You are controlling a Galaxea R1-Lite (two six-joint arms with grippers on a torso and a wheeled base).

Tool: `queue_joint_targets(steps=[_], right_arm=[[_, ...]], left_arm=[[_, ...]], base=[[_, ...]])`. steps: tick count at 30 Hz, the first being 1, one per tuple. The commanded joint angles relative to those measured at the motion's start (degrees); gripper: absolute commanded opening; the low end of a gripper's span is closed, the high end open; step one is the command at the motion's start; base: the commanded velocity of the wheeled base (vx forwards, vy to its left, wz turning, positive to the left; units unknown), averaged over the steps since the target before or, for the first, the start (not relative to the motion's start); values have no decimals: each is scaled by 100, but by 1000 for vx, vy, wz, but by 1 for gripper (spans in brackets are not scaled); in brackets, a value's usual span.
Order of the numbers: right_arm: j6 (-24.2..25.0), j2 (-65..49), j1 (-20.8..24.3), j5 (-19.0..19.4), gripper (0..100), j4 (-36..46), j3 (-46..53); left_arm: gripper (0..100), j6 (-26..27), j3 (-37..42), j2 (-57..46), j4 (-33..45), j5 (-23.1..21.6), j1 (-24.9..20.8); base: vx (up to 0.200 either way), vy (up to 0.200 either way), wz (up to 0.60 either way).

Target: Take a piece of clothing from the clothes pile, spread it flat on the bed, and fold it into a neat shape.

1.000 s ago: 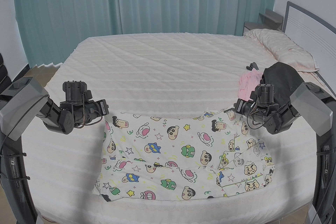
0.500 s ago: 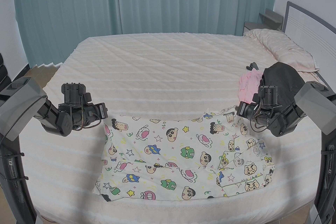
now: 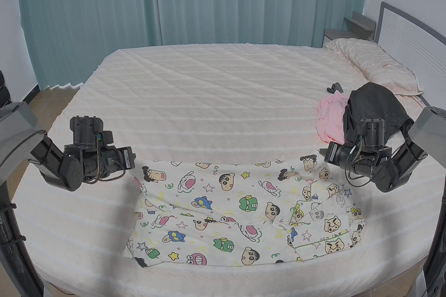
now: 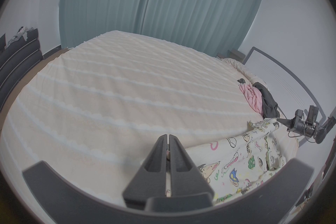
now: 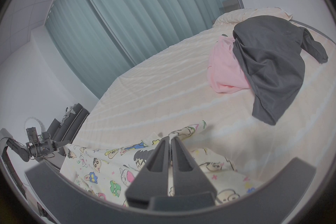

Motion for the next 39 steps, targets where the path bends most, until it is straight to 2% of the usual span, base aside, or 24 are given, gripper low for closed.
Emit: queue_joint_targets(steps=[1, 8, 15, 19, 24, 25, 27, 28, 30, 34, 39], right_arm=[[4, -556, -9, 189, 0, -451, 848], [4, -1083, -18, 470, 0, -978, 2237], [47, -1233, -27, 566, 0, -1066, 3248], [91, -1127, -44, 575, 0, -1075, 3494], [408, -1004, -115, 575, 0, -1110, 3467], [548, -995, -115, 575, 100, -1154, 3476], [742, -995, -115, 575, 100, -1233, 3511], [803, -995, -115, 575, 100, -1268, 3520], [803, -995, -115, 575, 100, -1268, 3520], [1129, -609, -88, 540, 100, -1567, 3441], [1726, -55, 88, 505, 100, -2367, 3406]], left_arm=[[0, 66, 639, -559, -123, -100, 12], [0, 102, 1659, -937, -466, -284, 3], [0, 471, 2555, -981, -492, -302, 12], [0, 479, 2915, -990, -563, -530, 3], [0, 436, 3065, -893, -694, -645, -6], [0, 436, 3135, -805, -712, -662, -23], [0, 436, 3197, -682, -774, -715, -41], [100, 418, 3214, -629, -800, -724, -41], [100, 418, 3214, -629, -800, -724, -41], [100, 5, 3232, -357, -1389, -944, 3], [100, -347, 3302, -146, -1846, -979, 3]], base=[[0, 0, 0], [0, 0, 0], [0, 0, 0], [0, 0, 0], [0, 0, 0], [0, 0, 0], [0, 0, 0], [0, 0, 0], [0, 0, 0], [0, 0, 0], [0, 0, 0]])
